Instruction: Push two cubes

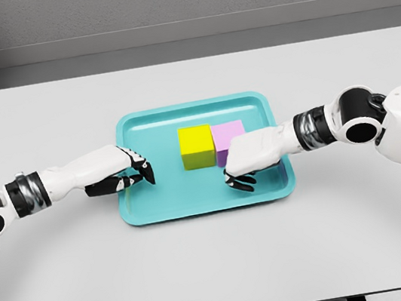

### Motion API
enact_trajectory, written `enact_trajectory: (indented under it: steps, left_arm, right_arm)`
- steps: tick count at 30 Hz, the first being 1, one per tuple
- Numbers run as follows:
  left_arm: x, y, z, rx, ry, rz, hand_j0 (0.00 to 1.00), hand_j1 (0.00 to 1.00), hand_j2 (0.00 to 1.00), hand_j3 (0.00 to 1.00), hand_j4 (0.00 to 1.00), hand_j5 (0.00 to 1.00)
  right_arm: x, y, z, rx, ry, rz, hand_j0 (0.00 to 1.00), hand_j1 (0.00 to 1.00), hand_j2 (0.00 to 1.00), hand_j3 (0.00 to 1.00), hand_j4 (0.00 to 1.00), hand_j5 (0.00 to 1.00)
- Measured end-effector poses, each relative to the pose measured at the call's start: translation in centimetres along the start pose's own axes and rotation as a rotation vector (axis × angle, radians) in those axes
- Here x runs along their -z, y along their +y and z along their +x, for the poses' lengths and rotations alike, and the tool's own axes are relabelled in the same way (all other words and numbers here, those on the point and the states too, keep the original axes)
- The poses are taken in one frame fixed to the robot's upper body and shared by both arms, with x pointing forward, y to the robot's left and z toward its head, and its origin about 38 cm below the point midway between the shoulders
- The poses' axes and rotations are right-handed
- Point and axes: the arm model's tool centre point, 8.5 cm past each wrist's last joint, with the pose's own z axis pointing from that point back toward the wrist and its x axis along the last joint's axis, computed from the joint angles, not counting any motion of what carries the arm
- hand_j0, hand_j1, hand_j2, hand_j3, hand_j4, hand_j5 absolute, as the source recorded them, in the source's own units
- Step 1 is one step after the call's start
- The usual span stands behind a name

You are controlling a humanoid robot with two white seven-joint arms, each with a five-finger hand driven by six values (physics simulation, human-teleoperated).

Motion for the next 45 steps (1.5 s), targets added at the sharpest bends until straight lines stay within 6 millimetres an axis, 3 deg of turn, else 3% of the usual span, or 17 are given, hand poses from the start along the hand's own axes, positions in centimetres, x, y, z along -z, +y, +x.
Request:
enact_trajectory:
  steps: [10,14,21,26,31,45]
  left_arm:
    - [0.0,0.0,0.0,0.000,0.001,0.000,0.45,0.45,0.45,0.45,0.45,0.45]
    - [-0.3,0.0,-0.1,0.002,0.006,-0.003,0.45,0.45,0.45,0.45,0.45,0.45]
    - [-0.4,0.0,-0.3,0.001,0.012,-0.006,0.45,0.45,0.45,0.45,0.45,0.45]
    - [-0.3,0.0,-0.2,0.001,0.009,-0.006,0.45,0.45,0.45,0.45,0.45,0.45]
    - [-0.4,-0.1,-0.2,-0.001,0.008,-0.007,0.45,0.45,0.45,0.45,0.45,0.45]
    - [-1.7,0.5,-0.9,-0.008,0.029,-0.001,0.45,0.45,0.45,0.45,0.45,0.45]
  right_arm:
    - [0.4,-0.7,1.6,-0.043,-0.039,-0.011,0.10,0.10,0.10,0.10,0.10,0.10]
    - [-0.6,-1.1,1.8,-0.064,-0.032,-0.013,0.10,0.10,0.10,0.10,0.10,0.10]
    - [-5.3,-0.9,-0.9,-0.071,0.104,-0.011,0.10,0.10,0.10,0.10,0.10,0.10]
    - [-7.0,-0.4,-3.2,-0.114,0.219,0.055,0.10,0.10,0.10,0.10,0.10,0.10]
    - [-6.2,0.7,-4.5,-0.101,0.252,0.096,0.10,0.10,0.10,0.10,0.10,0.10]
    - [-3.8,1.2,-5.0,-0.113,0.251,0.129,0.10,0.10,0.10,0.10,0.10,0.10]
